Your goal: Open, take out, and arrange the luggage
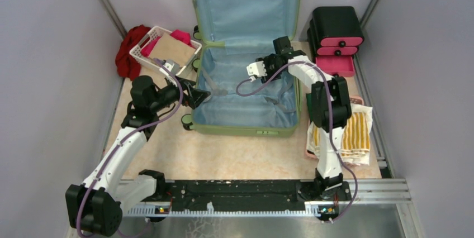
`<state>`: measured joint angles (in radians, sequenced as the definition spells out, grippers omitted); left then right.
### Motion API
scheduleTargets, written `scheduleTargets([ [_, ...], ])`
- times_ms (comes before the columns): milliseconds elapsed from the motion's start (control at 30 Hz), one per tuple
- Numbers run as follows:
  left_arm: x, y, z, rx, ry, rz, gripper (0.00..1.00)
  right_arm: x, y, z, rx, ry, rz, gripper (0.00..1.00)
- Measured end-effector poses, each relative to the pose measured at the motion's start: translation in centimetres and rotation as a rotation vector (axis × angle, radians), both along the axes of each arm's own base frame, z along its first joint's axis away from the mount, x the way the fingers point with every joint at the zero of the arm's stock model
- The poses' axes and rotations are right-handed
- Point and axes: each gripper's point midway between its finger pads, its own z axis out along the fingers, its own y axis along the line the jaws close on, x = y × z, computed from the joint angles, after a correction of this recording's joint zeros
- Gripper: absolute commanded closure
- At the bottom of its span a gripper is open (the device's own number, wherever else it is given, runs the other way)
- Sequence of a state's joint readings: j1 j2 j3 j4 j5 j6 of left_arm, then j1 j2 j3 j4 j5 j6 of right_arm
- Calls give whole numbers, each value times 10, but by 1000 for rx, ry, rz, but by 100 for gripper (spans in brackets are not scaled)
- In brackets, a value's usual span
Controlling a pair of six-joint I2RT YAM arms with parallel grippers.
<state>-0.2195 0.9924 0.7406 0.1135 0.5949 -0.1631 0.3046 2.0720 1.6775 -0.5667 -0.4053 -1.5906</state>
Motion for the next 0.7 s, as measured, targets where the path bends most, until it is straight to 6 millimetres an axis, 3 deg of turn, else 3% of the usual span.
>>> scheduleTargets([
  [267,0,0,0,0,0,0,1,6,3,-28,-85,-15,32,42],
  [700,1,0,-2,1,6,0,1,23,1,-41,-122,-68,31,36],
])
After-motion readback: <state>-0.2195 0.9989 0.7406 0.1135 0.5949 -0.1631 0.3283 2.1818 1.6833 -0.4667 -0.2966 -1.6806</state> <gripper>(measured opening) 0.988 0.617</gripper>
